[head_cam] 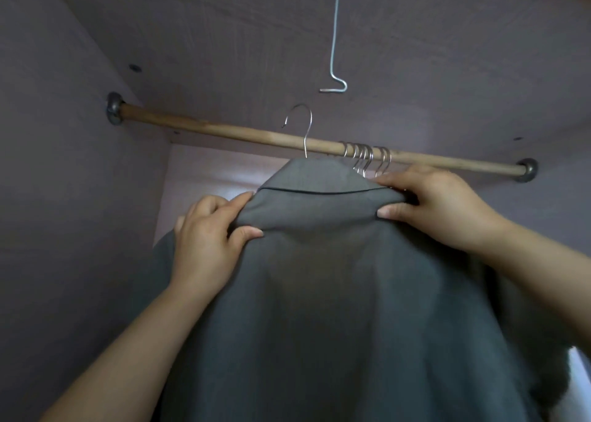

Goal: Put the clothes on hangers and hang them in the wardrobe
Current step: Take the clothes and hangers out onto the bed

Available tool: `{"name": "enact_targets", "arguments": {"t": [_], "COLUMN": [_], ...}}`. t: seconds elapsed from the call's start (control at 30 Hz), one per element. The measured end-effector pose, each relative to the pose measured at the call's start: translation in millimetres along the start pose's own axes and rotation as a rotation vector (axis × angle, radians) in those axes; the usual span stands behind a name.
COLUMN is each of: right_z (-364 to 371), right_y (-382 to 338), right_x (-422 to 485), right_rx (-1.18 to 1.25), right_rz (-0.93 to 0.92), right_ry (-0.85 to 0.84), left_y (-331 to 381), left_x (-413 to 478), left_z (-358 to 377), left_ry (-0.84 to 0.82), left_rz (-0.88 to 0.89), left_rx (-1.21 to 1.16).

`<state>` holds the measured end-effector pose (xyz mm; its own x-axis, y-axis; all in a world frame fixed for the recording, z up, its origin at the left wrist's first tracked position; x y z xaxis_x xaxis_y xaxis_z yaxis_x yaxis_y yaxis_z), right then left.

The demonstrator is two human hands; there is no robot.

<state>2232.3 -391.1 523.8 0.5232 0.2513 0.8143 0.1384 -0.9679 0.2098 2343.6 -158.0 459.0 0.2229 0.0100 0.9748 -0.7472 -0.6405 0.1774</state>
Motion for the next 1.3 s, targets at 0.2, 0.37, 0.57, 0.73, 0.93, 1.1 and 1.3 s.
{"name": "enact_targets", "arguments": {"t": [0.2, 0.37, 0.57, 0.73, 0.93, 1.1, 1.3], "right_z": [-2.5, 9.0, 16.2, 7.2, -28.9, -67.7, -129.0], "right_y": [-17.0, -22.2, -39.2, -65.2, -102.4, -133.1, -187.9], "right_x": [-57.2, -127.2, -226.9, -289.1, -345.8, -393.7, -450.4], "right_rx": [0.149, 0.286, 0.42, 0.543, 0.644, 0.682, 0.633], "right_rz": [-0.035, -0.005, -0.023, -0.027, -0.084, -0.041, -0.064], "right_ry": [-0.014, -0.059, -0.167, -0.247, -0.251, -0.265, -0.269], "left_y": [25.5, 54.8, 103.7, 134.0, 169.1, 203.1, 244.3], "left_x": [-53.0, -117.0, -215.2, -286.9, -344.8, -383.5, -432.7], "left_z": [-30.1, -60.1, -98.7, -137.5, -196.3, -247.7, -327.3], "left_ry": [-0.046, -0.198, -0.278, -0.309, -0.341, -0.411, -0.431], "left_rz": [-0.024, -0.092, -0.26, -0.441, -0.524, -0.509, -0.507], "left_rx": [0.052, 0.131, 0.157, 0.239, 0.282, 0.301, 0.31]}}
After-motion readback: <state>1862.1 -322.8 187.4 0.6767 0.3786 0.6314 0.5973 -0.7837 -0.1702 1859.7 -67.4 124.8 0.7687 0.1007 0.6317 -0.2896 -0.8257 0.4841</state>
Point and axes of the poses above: each hand's wrist, its own x-axis towards the middle knuckle, its own z-axis out of the palm, y = z × x, the point moved 7 cm from there along x, towards the middle knuckle, and after that the axes turned 5 degrees about -y, right-handed, at the moved point
